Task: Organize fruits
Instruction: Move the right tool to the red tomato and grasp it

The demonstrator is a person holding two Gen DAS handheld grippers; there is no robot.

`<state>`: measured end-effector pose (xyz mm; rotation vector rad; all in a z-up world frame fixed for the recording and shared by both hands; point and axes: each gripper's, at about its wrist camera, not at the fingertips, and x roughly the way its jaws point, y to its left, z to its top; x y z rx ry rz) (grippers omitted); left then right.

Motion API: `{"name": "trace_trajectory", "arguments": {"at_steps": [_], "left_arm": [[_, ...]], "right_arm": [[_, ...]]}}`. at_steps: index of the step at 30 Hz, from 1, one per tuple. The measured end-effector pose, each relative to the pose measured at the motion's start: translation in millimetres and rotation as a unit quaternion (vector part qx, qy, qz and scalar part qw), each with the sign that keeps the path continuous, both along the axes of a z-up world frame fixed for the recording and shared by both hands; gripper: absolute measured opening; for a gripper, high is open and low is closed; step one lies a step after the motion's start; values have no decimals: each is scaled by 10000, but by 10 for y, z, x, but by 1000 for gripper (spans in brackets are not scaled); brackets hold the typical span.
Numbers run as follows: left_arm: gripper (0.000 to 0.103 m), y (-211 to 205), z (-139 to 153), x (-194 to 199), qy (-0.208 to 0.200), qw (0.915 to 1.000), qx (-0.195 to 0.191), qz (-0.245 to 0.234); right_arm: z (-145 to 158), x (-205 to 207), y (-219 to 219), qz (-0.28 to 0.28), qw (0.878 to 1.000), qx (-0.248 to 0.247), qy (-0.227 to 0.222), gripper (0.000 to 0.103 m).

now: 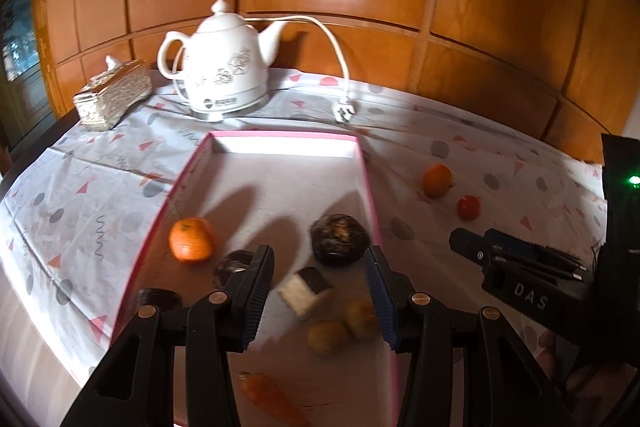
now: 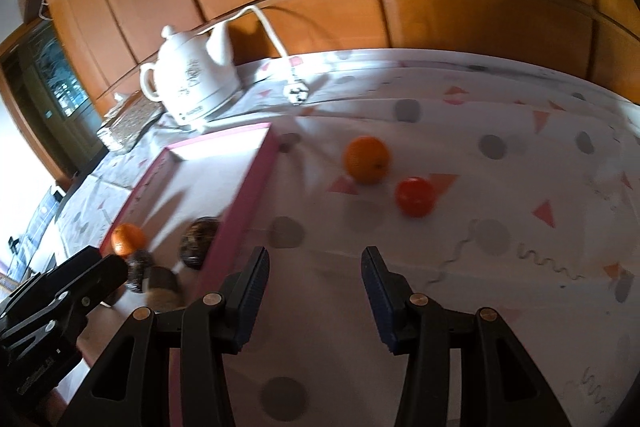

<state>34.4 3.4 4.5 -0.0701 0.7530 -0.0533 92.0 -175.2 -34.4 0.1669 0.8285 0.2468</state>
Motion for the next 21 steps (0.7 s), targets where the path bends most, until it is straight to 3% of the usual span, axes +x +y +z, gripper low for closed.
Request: {"name": "trace_trajectory", "arguments": {"at_steps": [13, 21], "left_arm": [[48, -369, -12, 184, 94, 9990, 94, -438], [48, -413, -12, 363, 149, 9988, 64, -462]], "right_arm": [[-117, 294, -395, -316, 9991, -280, 21, 49], [-220, 584, -316, -219, 9975, -662, 111, 48]]}}
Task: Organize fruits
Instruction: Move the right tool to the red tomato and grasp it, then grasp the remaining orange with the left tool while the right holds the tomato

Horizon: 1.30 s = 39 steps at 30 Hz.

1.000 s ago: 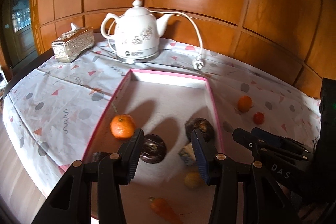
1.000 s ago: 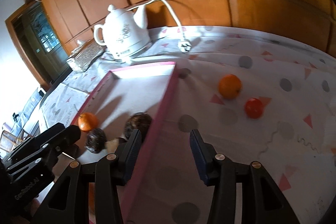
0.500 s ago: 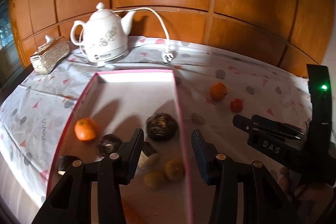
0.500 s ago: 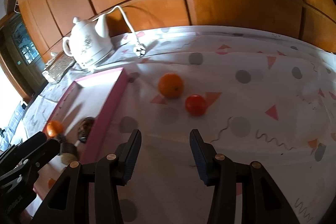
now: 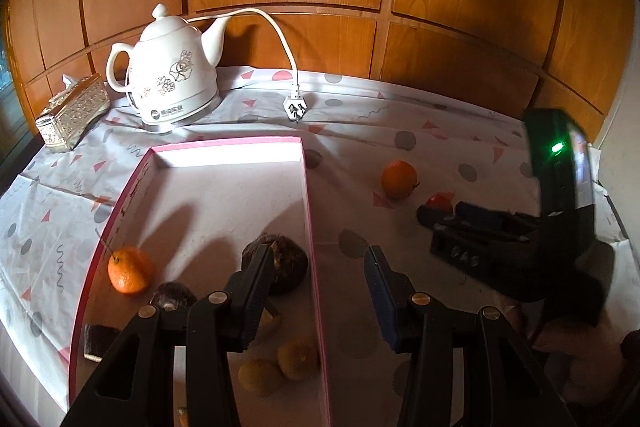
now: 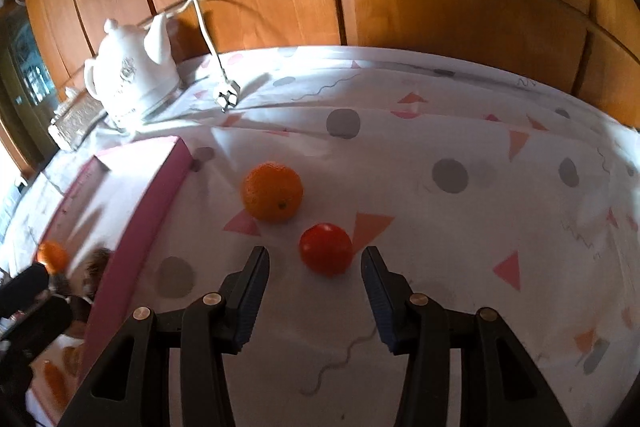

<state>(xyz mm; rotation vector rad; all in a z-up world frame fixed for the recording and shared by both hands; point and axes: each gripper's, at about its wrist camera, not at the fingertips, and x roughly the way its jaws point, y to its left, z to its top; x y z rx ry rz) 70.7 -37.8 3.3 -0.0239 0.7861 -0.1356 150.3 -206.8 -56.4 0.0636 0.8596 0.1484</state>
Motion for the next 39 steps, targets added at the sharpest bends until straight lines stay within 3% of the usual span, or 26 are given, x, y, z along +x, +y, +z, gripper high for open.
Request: {"name": "trace_trajectory", "arguments": {"at_steps": [2, 4, 19, 22, 33, 35, 37, 39], "left_arm": [[48, -20, 19, 60, 5, 10000, -15, -26], [48, -50, 37, 117, -3, 10000, -36, -66], [48, -623, -138, 709, 454, 9978, -125, -462], [57, -733, -217, 852, 577, 9970, -159, -493], [60, -1015, -490, 1327, 907, 9951, -21, -405], [57, -1019, -530, 1365, 933, 9949, 2, -387], [38, -1033, -546, 1370, 845, 9956, 119, -387], [38, -1032, -541, 1335, 813, 9956, 113, -445]], "right_arm": [[-48, 69, 40, 39, 9998, -175, 61, 45], [-78, 98, 42, 52, 9997, -216, 72, 29], [-61, -109, -320, -380, 9986, -348, 71, 28], [-62, -164, -405, -493, 9983, -311, 34, 28], [-108, -220, -508, -560, 9984, -32, 61, 28], [-108, -213, -506, -560, 9984, -19, 58, 28], [-108, -211, -503, -564, 9984, -19, 56, 29], [-108, -216, -504, -575, 9983, -17, 53, 28]]}}
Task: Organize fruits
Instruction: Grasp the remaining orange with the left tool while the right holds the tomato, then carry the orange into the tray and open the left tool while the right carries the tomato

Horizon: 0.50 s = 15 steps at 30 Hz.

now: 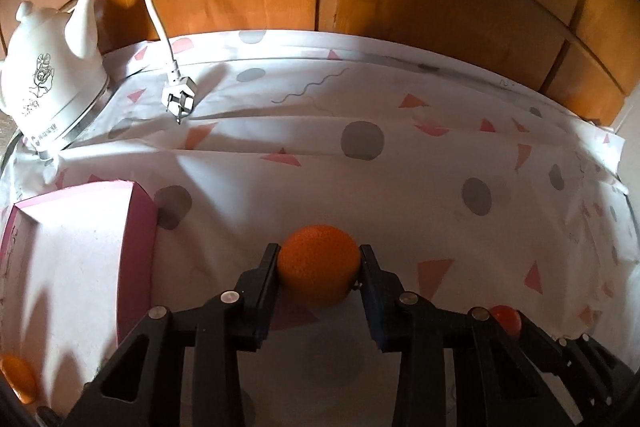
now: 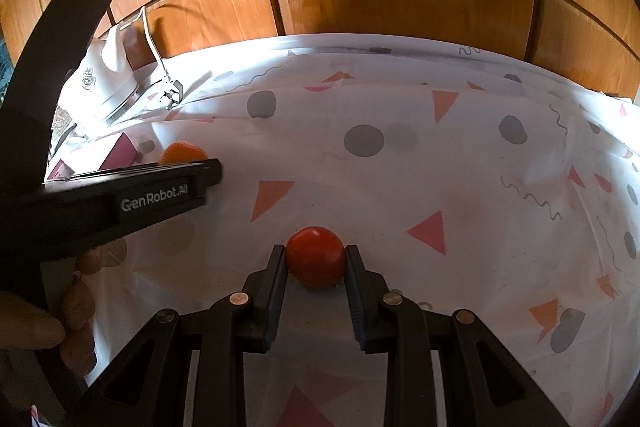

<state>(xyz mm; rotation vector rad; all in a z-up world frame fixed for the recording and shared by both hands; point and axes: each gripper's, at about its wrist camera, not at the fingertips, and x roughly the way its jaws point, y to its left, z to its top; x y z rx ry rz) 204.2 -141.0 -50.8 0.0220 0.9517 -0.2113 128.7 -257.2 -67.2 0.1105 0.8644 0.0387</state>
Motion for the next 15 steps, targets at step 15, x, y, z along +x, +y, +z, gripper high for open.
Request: {"name": "trace_trajectory", "arguments": {"at_steps": [15], "left_arm": [[37, 117, 2, -615, -175, 9998, -33, 10]], "right_arm": [[9, -135, 146, 76, 9998, -176, 45, 29]]}}
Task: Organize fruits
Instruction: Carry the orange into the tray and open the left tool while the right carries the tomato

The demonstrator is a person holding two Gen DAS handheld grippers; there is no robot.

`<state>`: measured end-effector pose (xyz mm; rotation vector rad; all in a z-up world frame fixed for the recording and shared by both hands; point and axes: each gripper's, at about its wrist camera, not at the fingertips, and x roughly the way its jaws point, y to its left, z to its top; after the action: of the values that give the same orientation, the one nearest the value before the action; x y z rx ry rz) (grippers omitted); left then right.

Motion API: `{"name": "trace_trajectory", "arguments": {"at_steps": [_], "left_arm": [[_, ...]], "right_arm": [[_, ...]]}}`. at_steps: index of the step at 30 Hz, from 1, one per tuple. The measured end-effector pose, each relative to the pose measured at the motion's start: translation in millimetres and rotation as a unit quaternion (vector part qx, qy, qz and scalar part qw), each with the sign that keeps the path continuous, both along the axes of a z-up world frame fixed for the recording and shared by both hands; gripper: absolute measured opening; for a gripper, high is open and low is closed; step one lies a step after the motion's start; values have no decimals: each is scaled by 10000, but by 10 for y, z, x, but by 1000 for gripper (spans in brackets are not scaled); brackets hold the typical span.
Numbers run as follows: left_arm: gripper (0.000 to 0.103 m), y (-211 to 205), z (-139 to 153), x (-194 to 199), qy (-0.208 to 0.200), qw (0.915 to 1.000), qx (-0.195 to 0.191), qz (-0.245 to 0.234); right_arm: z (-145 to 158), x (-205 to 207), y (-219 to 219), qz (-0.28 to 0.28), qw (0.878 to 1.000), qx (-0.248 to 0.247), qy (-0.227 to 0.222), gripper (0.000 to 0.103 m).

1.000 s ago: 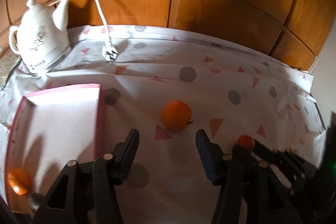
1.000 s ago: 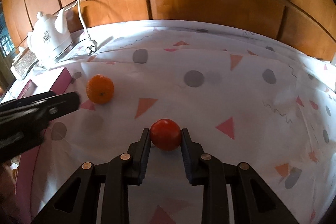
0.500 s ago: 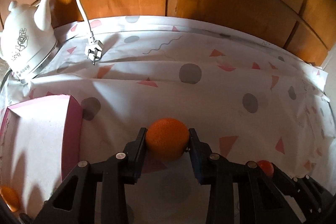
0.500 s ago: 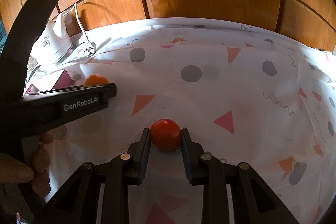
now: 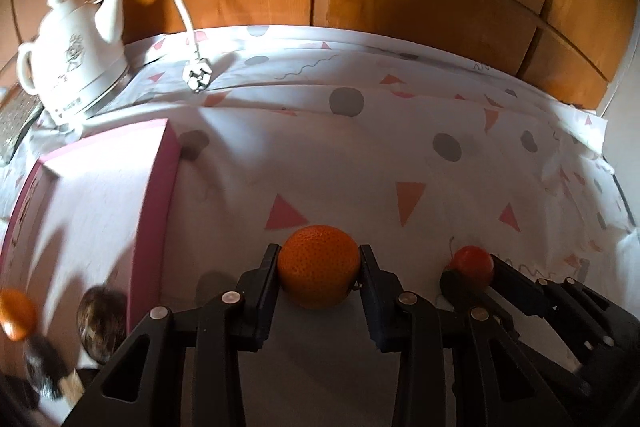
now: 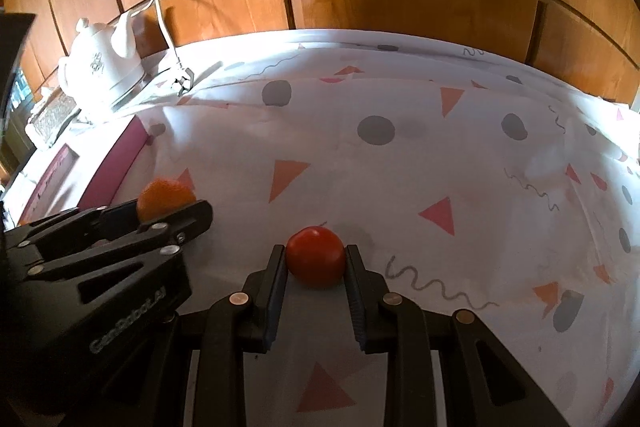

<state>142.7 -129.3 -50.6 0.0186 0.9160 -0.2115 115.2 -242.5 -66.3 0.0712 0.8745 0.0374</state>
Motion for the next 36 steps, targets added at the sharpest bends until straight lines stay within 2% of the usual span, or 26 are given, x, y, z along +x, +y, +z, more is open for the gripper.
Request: {"name": "trace_trajectory", "arguments": {"at_steps": [9, 21, 29, 36], "left_arm": [[37, 142, 181, -346, -258, 9995, -178, 43], [37, 469, 525, -743, -700, 9967, -395, 118], [37, 840, 665, -895, -882, 9942, -495, 371], [37, 1302, 643, -983, -884, 9914, -581, 764]], "right_arm": [[15, -151, -29, -153, 9999, 20, -3, 28], [19, -333, 109, -51, 10000, 38, -14, 28], [85, -350, 352, 227, 9996, 160, 4, 28], [281, -315, 673, 649, 9976, 228, -117, 28]]}}
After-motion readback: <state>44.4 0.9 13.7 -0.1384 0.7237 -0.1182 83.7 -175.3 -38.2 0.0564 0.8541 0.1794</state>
